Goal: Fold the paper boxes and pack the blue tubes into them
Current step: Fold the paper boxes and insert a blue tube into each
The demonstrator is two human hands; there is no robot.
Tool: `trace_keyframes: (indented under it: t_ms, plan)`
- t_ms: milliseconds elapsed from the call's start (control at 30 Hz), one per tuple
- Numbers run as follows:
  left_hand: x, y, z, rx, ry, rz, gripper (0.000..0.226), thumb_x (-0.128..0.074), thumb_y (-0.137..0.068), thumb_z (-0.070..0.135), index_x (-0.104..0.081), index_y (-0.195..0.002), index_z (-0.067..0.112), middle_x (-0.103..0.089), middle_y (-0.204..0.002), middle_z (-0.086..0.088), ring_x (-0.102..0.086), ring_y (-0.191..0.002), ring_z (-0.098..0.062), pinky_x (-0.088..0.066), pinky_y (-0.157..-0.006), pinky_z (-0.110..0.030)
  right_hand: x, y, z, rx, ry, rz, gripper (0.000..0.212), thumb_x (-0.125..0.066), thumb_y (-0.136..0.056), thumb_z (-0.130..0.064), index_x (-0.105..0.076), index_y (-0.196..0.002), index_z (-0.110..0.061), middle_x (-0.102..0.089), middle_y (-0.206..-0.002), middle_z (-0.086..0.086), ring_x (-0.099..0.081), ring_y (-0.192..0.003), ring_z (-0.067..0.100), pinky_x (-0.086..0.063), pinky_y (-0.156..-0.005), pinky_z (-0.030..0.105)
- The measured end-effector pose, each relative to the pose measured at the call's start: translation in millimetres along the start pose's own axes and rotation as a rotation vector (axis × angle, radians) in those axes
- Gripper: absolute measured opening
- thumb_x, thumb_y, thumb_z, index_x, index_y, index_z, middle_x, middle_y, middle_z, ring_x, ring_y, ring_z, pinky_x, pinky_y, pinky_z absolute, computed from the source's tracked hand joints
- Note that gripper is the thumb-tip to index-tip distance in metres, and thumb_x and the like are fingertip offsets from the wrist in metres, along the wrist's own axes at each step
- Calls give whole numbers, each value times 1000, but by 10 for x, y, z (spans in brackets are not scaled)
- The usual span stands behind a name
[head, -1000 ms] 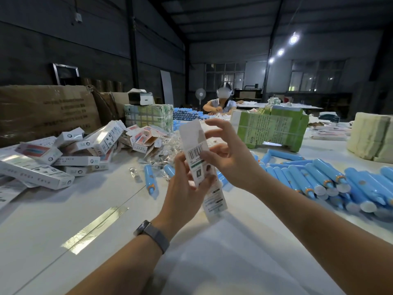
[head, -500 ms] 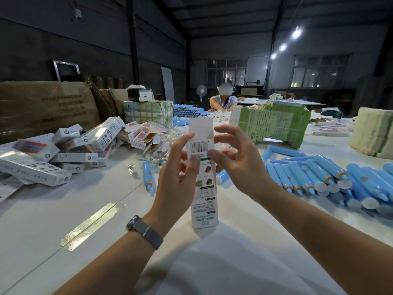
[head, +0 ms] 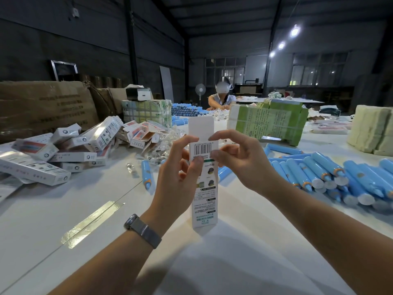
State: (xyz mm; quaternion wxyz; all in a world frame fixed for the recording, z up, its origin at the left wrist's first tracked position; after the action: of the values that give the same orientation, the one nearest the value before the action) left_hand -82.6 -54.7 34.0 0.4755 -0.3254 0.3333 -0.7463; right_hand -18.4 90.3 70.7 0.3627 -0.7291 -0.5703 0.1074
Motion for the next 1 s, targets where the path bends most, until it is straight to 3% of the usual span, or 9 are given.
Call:
trace_keyframes:
  t_ms: [133, 233, 333, 400, 533, 667, 800, 867, 1000]
  plan:
    - [-9, 12, 8, 9, 14, -1, 23, -52, -96, 33, -46, -116, 41, -64, -90, 6, -64, -73, -26, -57, -60, -50, 42, -29, -75, 74, 27, 12, 21, -73, -78, -8, -70, -90, -24, -64, -118, -11, -65, -107, 17, -58, -81, 35]
    - [-6, 6, -3, 35, 18, 3, 25, -51, -96, 27, -48, -113, 45, -64, -92, 2, -64, -76, -30, -55, -63, -54, 69, -40, -132, 113, 133, 49, 30, -79, -77, -4, -64, -90, -27, -68, -111, -3, -65, -102, 17, -53, -75, 28]
    - [-3, 2, 0, 11, 11, 5, 29, -50, -97, 27, -44, -115, 49, -64, -94, 3, -65, -79, -25, -57, -64, -52, 70, -27, -178, 182, 242, 92, 43, -81, -76, -6, -54, -97, -32, -67, -99, -8, -64, -93, 15, -53, -71, 32]
    - [3, 5, 0, 10, 30, 15, 36, -52, -96, 27, -39, -114, 55, -64, -93, -1, -66, -79, -24, -57, -64, -50, 48, -15, -201, 232, 320, 94, 50, -80, -78, -8, -53, -108, -36, -69, -101, -10, -64, -92, 14, -53, -71, 29]
    - [14, -3, -7, 20, 48, 27, 53, -56, -97, 21, -33, -117, 63, -63, -90, -8, -65, -78, -31, -58, -65, -54, 17, -2, -212, 359, 539, 76, 30, -75, -83, -6, -71, -110, -19, -71, -105, -5, -61, -91, 11, -47, -68, 20]
    - [22, -25, -10, -18, -6, 11, 39, -54, -95, 28, -39, -113, 59, -59, -88, -9, -64, -77, -25, -58, -63, -51, -12, 9, -186, 370, 536, 45, 27, -70, -86, -2, -73, -111, -11, -69, -108, 1, -62, -96, 19, -51, -68, 28]
    - [38, -33, -16, 8, 5, 5, 41, -58, -94, 24, -40, -107, 59, -58, -89, -8, -63, -80, -33, -57, -64, -56, 1, 11, -183, 377, 527, 27, 26, -69, -87, -3, -72, -112, -10, -69, -110, 3, -62, -101, 23, -52, -69, 34]
    - [48, -46, -16, 39, 50, 5, 42, -60, -90, 24, -42, -104, 59, -59, -86, -2, -63, -79, -34, -57, -66, -57, -5, 11, -195, 366, 508, 14, 25, -69, -88, -5, -72, -112, -11, -68, -110, 3, -62, -102, 22, -52, -70, 35]
    - [34, -62, 6, 7, 79, -22, 42, -62, -88, 20, -41, -103, 54, -62, -83, 14, -66, -75, -17, -59, -64, -49, -26, -6, -232, 285, 342, 26, 13, -68, -89, -16, -74, -100, -16, -68, -102, -2, -63, -100, 19, -53, -74, 34]
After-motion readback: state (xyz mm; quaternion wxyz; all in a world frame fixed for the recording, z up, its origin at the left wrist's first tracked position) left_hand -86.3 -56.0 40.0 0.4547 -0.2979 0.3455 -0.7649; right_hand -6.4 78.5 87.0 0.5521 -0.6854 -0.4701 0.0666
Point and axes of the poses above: each hand's wrist, its own y-axis away from the middle knuckle, its own x-axis out of the back of the hand, z = x × y, the point moved 3 cm from there along -y, towards the middle knuckle
